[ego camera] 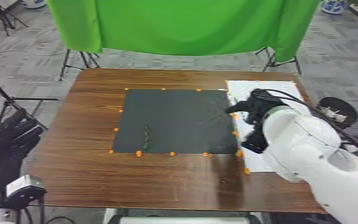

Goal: Arrange flowers

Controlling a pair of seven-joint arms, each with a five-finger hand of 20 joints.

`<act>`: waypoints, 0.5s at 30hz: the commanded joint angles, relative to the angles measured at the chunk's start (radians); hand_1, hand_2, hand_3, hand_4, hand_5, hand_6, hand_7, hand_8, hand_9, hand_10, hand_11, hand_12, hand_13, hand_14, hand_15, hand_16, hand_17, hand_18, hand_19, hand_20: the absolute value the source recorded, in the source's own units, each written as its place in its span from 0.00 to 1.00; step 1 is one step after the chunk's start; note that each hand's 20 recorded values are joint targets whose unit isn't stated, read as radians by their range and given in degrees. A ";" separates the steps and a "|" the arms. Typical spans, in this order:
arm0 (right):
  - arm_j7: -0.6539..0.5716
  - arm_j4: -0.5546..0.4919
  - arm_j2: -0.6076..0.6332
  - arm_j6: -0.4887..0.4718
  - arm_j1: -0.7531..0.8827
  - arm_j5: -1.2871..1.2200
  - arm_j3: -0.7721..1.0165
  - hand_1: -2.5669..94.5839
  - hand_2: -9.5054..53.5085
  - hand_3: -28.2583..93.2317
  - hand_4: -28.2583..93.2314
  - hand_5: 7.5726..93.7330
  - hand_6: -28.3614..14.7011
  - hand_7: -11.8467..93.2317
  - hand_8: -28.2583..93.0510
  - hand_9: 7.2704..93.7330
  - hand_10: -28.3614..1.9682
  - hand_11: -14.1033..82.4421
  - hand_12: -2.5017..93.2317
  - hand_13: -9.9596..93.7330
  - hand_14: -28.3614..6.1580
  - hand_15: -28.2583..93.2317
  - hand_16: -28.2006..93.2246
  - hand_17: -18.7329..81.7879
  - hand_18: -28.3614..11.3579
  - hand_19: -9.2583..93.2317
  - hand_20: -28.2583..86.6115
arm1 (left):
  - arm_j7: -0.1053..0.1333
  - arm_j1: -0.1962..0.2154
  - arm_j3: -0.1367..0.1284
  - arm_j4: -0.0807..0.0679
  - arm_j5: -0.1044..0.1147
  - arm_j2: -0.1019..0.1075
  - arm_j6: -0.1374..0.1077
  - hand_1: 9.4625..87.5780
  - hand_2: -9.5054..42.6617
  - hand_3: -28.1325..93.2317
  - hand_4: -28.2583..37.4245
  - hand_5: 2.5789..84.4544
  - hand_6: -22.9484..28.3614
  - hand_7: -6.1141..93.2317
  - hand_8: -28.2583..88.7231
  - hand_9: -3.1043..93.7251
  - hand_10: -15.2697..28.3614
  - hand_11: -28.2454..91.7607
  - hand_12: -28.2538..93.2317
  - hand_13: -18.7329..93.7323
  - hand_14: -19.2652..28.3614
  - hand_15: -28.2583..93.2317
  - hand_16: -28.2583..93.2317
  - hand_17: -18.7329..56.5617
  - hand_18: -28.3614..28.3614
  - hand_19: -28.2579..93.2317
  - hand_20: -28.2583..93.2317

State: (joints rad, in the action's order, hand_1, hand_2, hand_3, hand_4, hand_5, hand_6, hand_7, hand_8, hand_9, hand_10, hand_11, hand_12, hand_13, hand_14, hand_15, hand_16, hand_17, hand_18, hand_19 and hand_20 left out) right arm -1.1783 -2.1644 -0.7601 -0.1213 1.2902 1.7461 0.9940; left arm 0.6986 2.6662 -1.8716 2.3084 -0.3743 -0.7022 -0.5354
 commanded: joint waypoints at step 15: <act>-0.114 0.045 0.086 0.065 0.310 0.128 0.230 0.40 0.13 0.78 0.10 0.59 0.23 0.20 0.18 0.75 0.13 0.55 0.22 0.83 0.39 0.78 0.32 0.87 0.53 1.00 0.03 | 0.043 -0.030 0.077 0.003 0.043 0.105 -0.007 0.26 0.31 0.77 0.11 0.43 0.63 0.16 0.17 0.36 0.77 0.47 0.32 0.32 0.88 0.61 0.15 0.11 0.86 0.56 0.29</act>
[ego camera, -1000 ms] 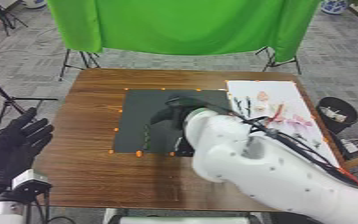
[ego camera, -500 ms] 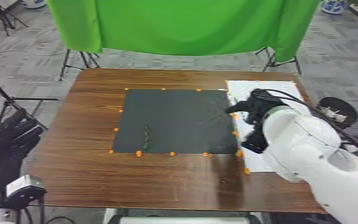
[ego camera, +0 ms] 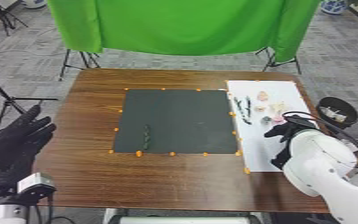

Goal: Arrange flowers

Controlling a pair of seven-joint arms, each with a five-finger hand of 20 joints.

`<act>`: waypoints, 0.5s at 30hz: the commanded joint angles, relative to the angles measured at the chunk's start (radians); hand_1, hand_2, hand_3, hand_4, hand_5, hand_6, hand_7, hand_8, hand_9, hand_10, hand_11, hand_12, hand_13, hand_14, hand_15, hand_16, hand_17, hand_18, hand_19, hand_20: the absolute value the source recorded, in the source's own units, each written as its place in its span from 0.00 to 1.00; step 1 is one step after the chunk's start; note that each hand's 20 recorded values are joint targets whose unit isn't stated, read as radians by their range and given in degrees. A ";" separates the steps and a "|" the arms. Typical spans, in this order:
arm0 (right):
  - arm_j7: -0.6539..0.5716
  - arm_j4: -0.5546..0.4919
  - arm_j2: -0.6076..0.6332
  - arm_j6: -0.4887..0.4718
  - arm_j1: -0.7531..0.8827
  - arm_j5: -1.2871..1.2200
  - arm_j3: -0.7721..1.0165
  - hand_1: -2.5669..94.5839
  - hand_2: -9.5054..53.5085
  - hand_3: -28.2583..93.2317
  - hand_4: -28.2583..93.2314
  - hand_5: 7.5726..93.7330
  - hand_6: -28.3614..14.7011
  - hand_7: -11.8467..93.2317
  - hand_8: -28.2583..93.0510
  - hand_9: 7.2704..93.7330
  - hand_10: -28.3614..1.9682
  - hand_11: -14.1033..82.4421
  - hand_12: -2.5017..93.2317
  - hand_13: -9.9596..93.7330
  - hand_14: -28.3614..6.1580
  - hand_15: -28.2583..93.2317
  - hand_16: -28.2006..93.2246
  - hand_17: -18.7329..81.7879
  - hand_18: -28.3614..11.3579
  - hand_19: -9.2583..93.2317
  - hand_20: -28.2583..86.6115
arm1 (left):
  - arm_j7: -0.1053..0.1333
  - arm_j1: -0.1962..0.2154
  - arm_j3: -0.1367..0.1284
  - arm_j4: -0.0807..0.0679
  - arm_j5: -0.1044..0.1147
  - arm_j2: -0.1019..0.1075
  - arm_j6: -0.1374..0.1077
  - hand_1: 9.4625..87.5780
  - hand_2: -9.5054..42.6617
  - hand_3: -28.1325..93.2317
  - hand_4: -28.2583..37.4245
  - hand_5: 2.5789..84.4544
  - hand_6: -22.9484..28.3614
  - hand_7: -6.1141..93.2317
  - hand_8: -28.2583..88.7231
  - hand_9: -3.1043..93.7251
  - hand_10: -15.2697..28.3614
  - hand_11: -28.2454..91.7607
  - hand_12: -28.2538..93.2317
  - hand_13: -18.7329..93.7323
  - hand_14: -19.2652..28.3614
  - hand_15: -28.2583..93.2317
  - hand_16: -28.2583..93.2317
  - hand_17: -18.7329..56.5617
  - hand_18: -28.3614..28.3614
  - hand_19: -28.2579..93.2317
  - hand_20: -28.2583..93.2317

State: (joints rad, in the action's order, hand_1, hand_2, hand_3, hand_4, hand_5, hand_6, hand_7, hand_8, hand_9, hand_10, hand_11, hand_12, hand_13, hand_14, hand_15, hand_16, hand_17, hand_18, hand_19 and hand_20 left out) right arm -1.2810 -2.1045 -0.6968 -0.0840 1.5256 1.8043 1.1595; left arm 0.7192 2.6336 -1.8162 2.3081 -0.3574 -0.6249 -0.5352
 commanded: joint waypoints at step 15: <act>-0.135 0.005 -0.043 -0.086 0.076 -0.023 0.162 0.45 0.11 0.72 0.11 0.57 0.07 0.17 0.17 0.88 0.12 0.49 0.18 0.96 0.58 0.75 0.30 0.97 0.64 1.00 0.16 | 0.031 0.009 0.029 0.006 0.046 0.037 0.008 0.26 0.31 0.77 0.11 0.44 0.63 0.16 0.17 0.37 0.78 0.47 0.32 0.33 0.89 0.62 0.15 0.12 0.86 0.57 0.29</act>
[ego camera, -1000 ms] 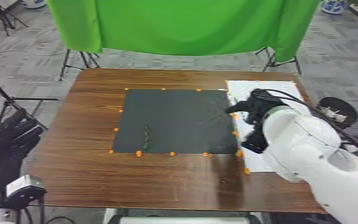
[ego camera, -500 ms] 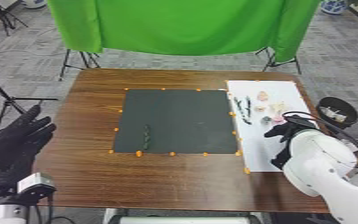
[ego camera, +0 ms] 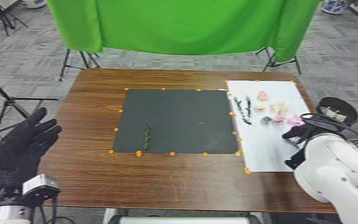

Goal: Arrange flowers

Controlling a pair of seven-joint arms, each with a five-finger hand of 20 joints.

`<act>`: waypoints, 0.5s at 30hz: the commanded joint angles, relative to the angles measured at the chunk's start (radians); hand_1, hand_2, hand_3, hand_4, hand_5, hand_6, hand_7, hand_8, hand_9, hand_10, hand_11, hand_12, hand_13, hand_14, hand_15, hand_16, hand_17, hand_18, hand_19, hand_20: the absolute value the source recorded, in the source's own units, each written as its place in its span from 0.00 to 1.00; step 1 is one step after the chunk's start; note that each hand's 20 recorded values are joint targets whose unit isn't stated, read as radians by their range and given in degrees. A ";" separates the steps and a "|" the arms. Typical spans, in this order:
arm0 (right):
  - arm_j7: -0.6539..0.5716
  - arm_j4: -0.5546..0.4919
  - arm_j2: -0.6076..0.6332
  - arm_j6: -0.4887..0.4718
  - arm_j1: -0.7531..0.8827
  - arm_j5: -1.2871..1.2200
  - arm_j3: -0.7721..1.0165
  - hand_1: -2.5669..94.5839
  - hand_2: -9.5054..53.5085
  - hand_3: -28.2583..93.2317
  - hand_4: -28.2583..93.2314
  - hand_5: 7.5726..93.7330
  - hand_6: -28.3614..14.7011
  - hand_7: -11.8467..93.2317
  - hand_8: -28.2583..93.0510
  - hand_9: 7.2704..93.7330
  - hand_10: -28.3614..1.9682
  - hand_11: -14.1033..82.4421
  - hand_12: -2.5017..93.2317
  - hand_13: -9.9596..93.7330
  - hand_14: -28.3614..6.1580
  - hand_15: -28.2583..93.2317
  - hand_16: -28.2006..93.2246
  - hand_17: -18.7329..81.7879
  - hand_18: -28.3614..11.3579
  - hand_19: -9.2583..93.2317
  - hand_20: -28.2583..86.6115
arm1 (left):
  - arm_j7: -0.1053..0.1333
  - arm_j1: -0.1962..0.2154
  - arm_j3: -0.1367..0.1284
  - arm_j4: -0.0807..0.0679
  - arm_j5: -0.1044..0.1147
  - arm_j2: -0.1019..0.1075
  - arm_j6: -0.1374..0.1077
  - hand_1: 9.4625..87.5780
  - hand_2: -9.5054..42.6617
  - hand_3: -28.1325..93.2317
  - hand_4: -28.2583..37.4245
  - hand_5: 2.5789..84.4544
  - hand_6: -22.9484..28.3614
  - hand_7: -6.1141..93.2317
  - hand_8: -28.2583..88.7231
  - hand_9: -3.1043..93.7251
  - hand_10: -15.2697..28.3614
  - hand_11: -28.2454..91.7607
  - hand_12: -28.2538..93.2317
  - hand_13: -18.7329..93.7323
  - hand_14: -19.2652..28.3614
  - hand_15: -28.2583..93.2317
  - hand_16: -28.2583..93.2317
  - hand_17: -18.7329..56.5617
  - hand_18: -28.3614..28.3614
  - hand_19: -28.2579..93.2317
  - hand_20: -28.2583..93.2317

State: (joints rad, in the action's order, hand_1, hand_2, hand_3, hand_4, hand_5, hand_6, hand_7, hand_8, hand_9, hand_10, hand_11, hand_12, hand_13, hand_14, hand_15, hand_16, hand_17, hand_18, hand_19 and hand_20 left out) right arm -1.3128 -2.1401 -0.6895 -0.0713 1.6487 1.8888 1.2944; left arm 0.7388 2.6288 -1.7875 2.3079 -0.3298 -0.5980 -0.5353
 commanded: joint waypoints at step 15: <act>-0.139 0.139 -0.025 -0.059 -0.069 -0.104 -0.015 0.60 0.12 0.63 0.16 0.54 0.00 0.18 0.15 0.80 0.08 0.58 0.21 0.90 0.39 0.78 0.31 0.89 0.46 1.00 0.24 | 0.035 0.030 -0.008 0.007 0.049 0.014 0.020 0.26 0.31 0.77 0.11 0.44 0.64 0.16 0.17 0.37 0.78 0.47 0.32 0.33 0.89 0.62 0.15 0.12 0.86 0.57 0.29</act>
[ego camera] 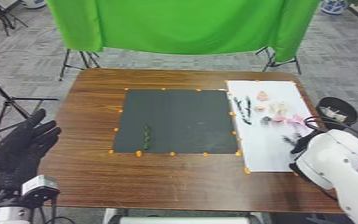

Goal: Arrange flowers

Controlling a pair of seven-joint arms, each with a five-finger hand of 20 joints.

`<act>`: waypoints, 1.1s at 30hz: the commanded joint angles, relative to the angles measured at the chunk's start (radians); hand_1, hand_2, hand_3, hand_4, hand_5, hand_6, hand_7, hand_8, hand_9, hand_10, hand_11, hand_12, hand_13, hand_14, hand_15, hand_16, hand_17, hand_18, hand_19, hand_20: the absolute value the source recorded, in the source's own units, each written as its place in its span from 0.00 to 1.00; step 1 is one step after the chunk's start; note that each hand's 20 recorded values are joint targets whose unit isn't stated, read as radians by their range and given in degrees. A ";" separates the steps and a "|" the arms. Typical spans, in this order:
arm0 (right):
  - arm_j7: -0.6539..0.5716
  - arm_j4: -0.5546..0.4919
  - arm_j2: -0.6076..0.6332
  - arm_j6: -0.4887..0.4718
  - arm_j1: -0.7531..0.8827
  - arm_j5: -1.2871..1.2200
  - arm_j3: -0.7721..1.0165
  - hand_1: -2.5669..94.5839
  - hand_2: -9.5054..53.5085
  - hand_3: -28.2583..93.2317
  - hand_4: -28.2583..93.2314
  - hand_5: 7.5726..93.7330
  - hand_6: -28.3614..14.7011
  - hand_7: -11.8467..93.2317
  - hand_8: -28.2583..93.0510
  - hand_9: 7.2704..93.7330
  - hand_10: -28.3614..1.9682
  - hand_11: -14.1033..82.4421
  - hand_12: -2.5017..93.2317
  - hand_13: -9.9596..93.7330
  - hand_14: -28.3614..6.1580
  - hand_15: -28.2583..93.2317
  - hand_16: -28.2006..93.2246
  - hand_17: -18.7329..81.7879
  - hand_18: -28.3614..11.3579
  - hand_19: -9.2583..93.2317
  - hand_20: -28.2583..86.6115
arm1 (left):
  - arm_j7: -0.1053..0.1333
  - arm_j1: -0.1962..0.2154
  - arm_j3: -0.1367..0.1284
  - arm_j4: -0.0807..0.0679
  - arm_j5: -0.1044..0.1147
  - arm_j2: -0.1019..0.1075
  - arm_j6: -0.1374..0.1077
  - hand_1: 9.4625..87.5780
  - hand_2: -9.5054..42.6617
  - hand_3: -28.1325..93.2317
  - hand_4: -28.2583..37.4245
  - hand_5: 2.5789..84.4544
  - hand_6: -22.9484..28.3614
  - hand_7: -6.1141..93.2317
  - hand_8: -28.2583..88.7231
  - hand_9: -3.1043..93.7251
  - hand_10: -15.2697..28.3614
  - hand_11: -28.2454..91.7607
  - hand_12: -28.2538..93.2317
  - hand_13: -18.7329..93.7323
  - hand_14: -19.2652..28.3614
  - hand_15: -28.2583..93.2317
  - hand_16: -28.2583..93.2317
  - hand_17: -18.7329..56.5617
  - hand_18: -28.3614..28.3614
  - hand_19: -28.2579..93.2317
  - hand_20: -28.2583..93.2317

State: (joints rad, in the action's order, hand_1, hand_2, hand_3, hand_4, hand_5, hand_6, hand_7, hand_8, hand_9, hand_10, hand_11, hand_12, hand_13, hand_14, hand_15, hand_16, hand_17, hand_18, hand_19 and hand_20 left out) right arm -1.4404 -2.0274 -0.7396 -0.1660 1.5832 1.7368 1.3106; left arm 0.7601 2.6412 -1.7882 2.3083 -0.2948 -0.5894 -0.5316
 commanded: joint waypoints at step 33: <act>0.135 -0.025 0.085 0.297 -0.050 0.234 -0.097 0.73 0.06 0.74 0.03 0.90 0.33 0.24 0.36 0.91 0.21 0.48 0.20 0.87 0.35 0.77 0.27 0.82 0.31 1.00 0.28 | 0.029 0.040 -0.014 0.010 0.030 0.010 0.010 0.26 0.31 0.77 0.11 0.44 0.64 0.16 0.17 0.37 0.78 0.47 0.32 0.33 0.89 0.62 0.14 0.12 0.86 0.57 0.29</act>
State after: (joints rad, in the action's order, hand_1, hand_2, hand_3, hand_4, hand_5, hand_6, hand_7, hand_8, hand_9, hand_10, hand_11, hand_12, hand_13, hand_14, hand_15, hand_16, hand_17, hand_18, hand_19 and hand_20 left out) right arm -1.3311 -1.9994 -0.6685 0.1190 1.5695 1.9515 1.1988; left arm 0.7878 2.6562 -1.7855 2.3082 -0.2616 -0.5685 -0.5251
